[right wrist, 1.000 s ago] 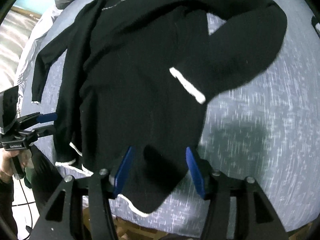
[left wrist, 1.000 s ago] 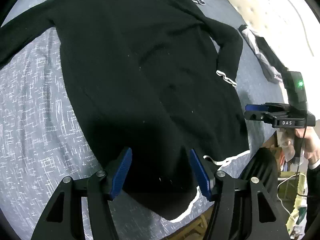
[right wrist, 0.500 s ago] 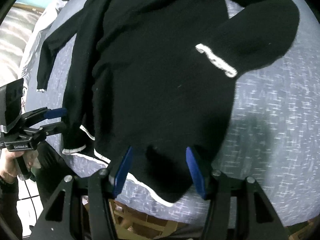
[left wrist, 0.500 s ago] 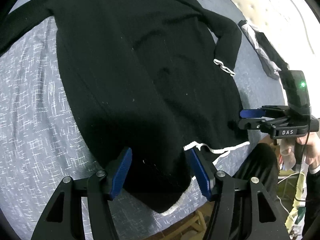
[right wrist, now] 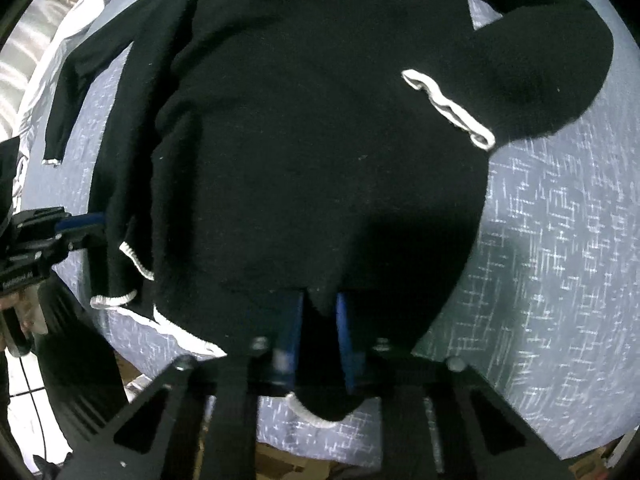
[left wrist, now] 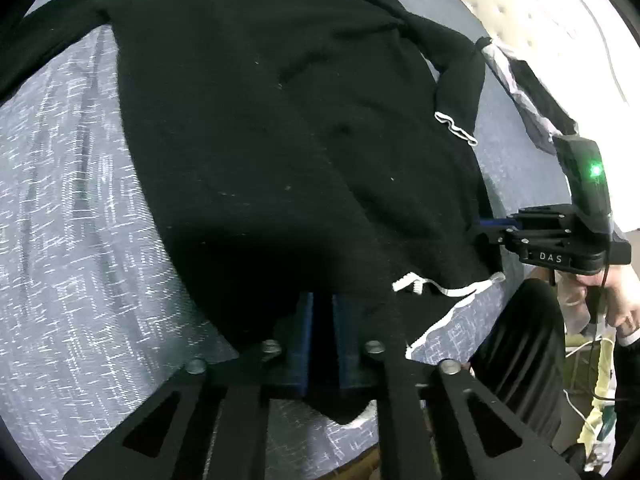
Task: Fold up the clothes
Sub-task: 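Pull the white-trimmed hem with both tools to straighten the hoodie, then open the left tool off the hem while the right tool keeps holding it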
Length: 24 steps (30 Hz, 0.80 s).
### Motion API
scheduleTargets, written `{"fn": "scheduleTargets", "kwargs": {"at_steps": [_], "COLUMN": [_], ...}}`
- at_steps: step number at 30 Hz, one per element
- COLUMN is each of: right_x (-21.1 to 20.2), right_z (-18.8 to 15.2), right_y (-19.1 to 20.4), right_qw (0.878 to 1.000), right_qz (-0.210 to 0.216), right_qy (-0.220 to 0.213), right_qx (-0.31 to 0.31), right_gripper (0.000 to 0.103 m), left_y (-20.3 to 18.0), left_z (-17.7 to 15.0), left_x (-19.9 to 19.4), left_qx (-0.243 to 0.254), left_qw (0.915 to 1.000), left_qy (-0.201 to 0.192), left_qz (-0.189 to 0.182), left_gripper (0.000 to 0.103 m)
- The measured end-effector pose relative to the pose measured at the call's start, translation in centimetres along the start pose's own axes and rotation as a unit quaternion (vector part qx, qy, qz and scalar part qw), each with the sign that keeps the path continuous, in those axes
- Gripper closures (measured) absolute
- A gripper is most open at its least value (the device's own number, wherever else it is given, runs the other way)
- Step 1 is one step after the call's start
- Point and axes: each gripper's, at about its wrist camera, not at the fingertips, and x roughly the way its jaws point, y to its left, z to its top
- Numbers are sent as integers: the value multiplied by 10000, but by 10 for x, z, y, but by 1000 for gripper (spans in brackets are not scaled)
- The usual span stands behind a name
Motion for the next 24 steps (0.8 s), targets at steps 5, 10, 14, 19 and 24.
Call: {"fn": "scheduleTargets", "kwargs": {"at_steps": [5, 10, 14, 19, 24], "right_x": [-20, -63, -89, -100, -99], "right_z": [-2, -13, -29, -35, -40], "right_y": [-3, -23, -48, -66, -68], "right_qw": [9997, 9978, 9962, 9937, 9936], "right_qz": [88, 215, 208, 225, 286], "right_qy": [-239, -617, -817, -990, -940], "right_qx": [-28, 80, 230, 474, 550], "right_gripper": [97, 97, 98, 98, 98], "left_y": [5, 16, 26, 40, 41], "left_z": [-2, -4, -5, -11, -15], "left_x": [-18, -42, -55, -62, -67], "left_qx": [-15, -85, -209, -387, -487], "left_qw": [9998, 9992, 9986, 9978, 9972], "left_qy": [-176, -375, -491, -543, -570], "left_qz": [-41, -50, -33, -11, -50], "left_gripper": [102, 103, 103, 103, 103]}}
